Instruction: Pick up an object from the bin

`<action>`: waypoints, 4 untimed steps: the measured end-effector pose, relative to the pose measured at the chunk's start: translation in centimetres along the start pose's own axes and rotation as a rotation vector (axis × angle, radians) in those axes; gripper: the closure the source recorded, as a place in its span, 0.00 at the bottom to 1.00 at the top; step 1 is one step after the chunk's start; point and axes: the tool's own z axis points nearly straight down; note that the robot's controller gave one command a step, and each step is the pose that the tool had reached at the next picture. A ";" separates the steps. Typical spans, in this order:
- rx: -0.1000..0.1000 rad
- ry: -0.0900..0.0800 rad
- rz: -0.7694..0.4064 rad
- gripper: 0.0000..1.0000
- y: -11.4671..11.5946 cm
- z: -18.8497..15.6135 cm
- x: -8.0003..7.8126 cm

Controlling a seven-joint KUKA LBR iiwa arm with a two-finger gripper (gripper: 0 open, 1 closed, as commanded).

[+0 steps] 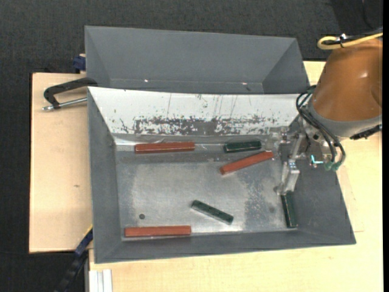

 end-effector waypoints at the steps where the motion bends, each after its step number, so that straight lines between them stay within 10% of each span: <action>1: 0.002 -0.009 -0.001 0.00 0.0 -0.5 -0.2; 2: 0.004 -0.017 -0.062 0.00 3.5 3.6 -4.0; 4: 0.000 -0.005 0.013 0.00 3.6 13.4 -4.8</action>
Offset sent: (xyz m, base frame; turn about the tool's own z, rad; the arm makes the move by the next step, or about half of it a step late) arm 0.0660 0.0663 -0.0777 -0.1161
